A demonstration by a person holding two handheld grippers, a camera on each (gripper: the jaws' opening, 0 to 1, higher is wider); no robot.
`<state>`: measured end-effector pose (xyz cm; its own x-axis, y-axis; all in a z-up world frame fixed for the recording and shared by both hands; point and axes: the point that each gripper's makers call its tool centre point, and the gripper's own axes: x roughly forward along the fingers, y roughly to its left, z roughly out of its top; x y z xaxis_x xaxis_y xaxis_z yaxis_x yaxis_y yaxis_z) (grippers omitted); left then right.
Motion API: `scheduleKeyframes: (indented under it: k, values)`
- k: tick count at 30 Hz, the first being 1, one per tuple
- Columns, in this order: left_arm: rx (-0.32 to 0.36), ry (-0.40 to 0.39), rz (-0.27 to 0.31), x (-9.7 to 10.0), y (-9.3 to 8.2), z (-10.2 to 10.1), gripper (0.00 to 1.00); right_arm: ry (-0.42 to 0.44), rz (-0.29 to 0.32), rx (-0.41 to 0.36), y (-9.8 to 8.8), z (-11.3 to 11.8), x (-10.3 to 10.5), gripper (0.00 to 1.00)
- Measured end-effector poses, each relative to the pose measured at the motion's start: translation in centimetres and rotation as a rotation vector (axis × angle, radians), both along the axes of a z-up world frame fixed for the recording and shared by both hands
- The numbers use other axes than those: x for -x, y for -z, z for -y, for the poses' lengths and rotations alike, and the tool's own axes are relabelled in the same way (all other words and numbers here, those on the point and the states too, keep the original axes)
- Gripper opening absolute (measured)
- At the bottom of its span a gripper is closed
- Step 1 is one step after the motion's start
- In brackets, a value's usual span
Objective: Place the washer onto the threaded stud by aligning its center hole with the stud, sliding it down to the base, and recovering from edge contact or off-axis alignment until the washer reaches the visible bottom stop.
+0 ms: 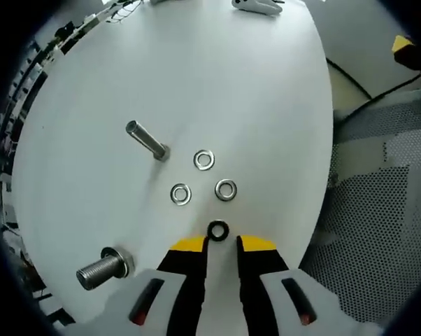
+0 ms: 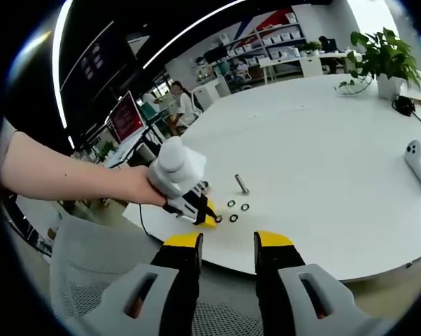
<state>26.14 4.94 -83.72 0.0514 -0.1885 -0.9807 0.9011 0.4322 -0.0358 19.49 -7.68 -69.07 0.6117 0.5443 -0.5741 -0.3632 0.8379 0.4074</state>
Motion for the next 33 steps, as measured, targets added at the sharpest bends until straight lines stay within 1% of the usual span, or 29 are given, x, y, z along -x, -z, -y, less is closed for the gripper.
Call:
scheduleKeyframes:
  k: [3, 6, 13, 16, 21, 24, 27, 29, 31, 33]
  values:
    - [-0.008, 0.018, 0.023, -0.04, 0.00, 0.12, 0.16, 0.003, 0.001, -0.001, -0.03, 0.04, -0.02, 0.32]
    - [-0.002, 0.019, 0.035, -0.22, -0.04, 0.38, 0.18, 0.003, 0.001, -0.001, -0.05, 0.05, -0.01, 0.32]
    - [-0.007, 0.006, 0.035, -0.23, -0.03, 0.36, 0.18, 0.003, 0.003, 0.002, -0.05, 0.04, -0.05, 0.32]
    - [-0.010, 0.014, 0.045, -0.15, 0.06, 0.42, 0.18, 0.005, 0.005, -0.002, -0.10, 0.03, -0.07, 0.32]
    - [-0.009, 0.016, 0.042, -0.33, 0.20, 0.42, 0.17, 0.004, 0.004, -0.002, -0.09, -0.01, -0.02, 0.32]
    - [-0.012, 0.027, 0.044, -0.23, 0.13, 0.55, 0.16, 0.006, 0.003, -0.004, -0.09, 0.00, -0.03, 0.32]
    - [0.002, 0.022, 0.055, -0.25, 0.03, 0.83, 0.11, 0.007, 0.005, -0.004, -0.12, 0.02, -0.05, 0.32]
    - [-0.005, 0.027, 0.056, -0.19, 0.01, 0.79, 0.11, 0.005, 0.001, -0.003, -0.07, -0.01, -0.01, 0.32]
    - [-0.016, 0.062, 0.056, -0.14, 0.01, 0.79, 0.11, 0.004, 0.001, -0.001, -0.05, -0.01, 0.00, 0.32]
    - [-0.016, 0.052, 0.046, -0.23, -0.04, 0.78, 0.10, 0.003, 0.002, -0.002, -0.07, -0.05, -0.02, 0.32]
